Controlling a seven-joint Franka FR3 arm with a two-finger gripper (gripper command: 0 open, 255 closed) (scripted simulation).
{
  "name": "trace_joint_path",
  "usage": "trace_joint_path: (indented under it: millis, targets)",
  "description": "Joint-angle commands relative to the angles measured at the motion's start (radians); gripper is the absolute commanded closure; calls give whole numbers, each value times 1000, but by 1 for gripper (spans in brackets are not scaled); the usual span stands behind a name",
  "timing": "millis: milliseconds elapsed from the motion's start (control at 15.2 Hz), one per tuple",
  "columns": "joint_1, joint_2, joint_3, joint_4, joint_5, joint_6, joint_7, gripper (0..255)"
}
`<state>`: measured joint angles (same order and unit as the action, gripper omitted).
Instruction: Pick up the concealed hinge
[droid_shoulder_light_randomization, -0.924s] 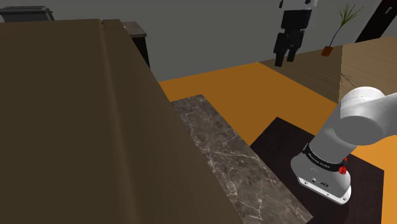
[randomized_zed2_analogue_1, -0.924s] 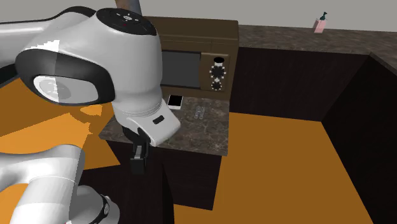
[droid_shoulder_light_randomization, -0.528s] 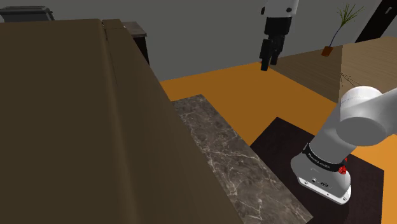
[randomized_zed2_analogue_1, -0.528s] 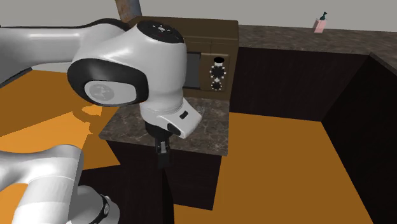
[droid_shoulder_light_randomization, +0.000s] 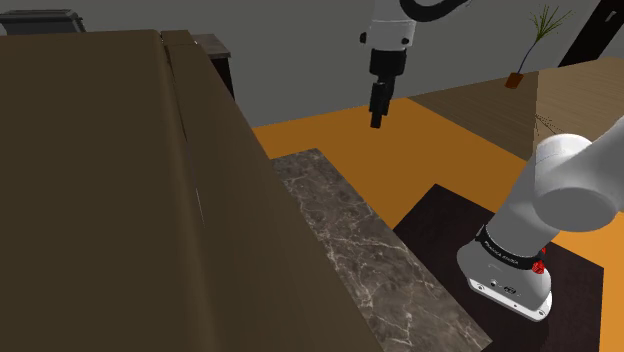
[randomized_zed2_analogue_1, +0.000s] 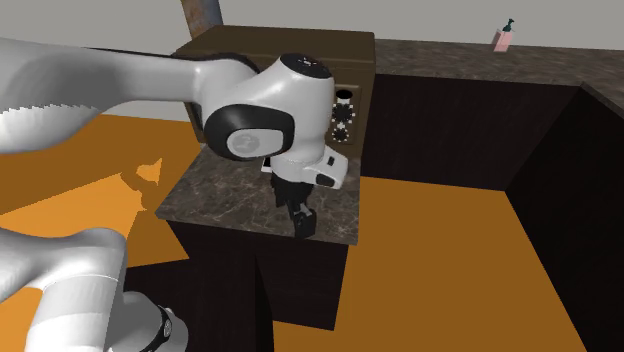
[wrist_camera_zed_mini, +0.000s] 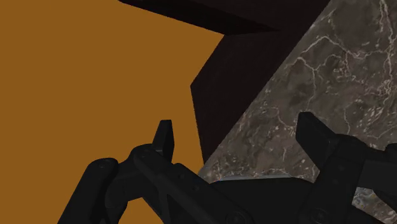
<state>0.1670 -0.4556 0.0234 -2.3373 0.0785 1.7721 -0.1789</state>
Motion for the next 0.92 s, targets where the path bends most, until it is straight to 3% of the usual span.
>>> trace_joint_path:
  millis: [0, 858]
  targets:
    - [24, 73, 13, 35, 3, 48, -42, 0]
    - [158, 432, 123, 238, -11, 267, -265, 0]
